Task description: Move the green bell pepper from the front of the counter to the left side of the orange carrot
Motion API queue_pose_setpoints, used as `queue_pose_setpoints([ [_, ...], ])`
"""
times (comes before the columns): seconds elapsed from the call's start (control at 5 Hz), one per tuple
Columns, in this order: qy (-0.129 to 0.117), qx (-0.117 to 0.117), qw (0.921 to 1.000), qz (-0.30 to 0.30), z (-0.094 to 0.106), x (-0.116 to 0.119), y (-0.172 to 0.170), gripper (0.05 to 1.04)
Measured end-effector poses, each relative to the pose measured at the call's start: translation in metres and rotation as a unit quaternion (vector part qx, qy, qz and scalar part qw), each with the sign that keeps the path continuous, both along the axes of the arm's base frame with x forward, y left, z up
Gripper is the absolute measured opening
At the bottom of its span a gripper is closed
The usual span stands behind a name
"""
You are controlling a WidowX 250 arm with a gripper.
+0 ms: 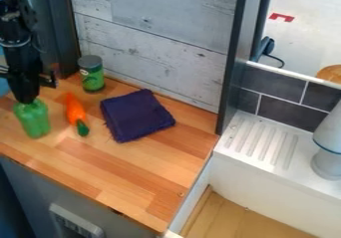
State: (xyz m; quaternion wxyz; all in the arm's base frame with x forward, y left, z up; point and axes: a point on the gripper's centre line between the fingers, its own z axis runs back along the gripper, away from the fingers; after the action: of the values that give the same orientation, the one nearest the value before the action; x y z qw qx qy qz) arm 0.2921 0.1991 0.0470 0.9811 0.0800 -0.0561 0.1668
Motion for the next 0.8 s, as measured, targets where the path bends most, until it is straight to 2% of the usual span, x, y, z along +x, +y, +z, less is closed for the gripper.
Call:
queue_pose_setpoints([
  [0.2,-0.001,0.0,1.0,-0.006,-0.0005,0.0008,-0.0002,0.129],
  [0.4,-0.001,-0.002,1.0,-0.005,-0.0026,0.0011,-0.0005,0.347],
  [0.8,-0.001,-0.006,1.0,-0.006,-0.005,0.0018,-0.0011,0.942],
])
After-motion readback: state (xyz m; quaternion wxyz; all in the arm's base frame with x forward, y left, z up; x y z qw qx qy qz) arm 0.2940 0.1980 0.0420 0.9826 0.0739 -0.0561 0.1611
